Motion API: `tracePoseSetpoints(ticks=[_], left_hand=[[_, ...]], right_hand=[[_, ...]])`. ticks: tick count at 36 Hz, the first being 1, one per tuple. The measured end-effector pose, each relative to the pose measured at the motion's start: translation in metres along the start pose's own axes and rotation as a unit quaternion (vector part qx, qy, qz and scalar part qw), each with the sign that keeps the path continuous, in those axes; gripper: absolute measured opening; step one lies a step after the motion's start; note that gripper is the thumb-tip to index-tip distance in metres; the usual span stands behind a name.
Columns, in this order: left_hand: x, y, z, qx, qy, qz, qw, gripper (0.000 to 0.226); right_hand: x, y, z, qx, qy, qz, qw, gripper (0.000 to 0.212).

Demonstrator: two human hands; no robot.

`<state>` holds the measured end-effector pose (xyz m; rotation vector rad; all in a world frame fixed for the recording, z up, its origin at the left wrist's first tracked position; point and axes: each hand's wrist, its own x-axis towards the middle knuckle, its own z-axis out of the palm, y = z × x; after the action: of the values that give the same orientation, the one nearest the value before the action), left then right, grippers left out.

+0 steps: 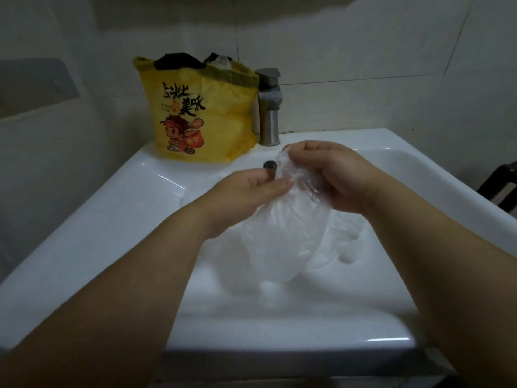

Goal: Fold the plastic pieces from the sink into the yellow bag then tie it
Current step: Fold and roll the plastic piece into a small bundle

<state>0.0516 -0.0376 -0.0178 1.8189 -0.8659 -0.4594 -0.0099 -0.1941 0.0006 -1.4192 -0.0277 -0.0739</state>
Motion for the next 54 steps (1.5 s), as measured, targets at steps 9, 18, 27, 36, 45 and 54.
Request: tracePoseSetpoints(ticks=[9, 18, 27, 36, 45, 54], left_hand=[[0.009, -0.002, -0.013, -0.275, 0.095, 0.004, 0.957, 0.02], [0.017, -0.013, -0.03, -0.358, 0.218, -0.024, 0.907, 0.035], [0.017, -0.027, -0.032, -0.278, 0.237, -0.079, 0.928, 0.03], [0.011, -0.022, -0.035, -0.288, 0.277, 0.005, 0.917, 0.027], [0.006, -0.014, -0.03, -0.264, 0.27, -0.015, 0.926, 0.027], [0.001, -0.023, -0.032, -0.028, 0.318, 0.048, 0.946, 0.022]], right_hand=[[0.001, 0.006, -0.013, 0.082, -0.098, 0.155, 0.98, 0.062], [0.01, 0.009, -0.008, 0.263, 0.127, 0.028, 0.956, 0.007], [0.003, 0.009, -0.005, 0.167, 0.117, -0.025, 0.979, 0.037], [0.004, 0.007, -0.015, 0.272, 0.156, 0.014, 0.95, 0.052], [0.001, 0.006, -0.009, 0.204, 0.151, -0.021, 0.967, 0.024], [-0.002, 0.01, -0.014, -0.076, 0.165, 0.022, 0.983, 0.066]])
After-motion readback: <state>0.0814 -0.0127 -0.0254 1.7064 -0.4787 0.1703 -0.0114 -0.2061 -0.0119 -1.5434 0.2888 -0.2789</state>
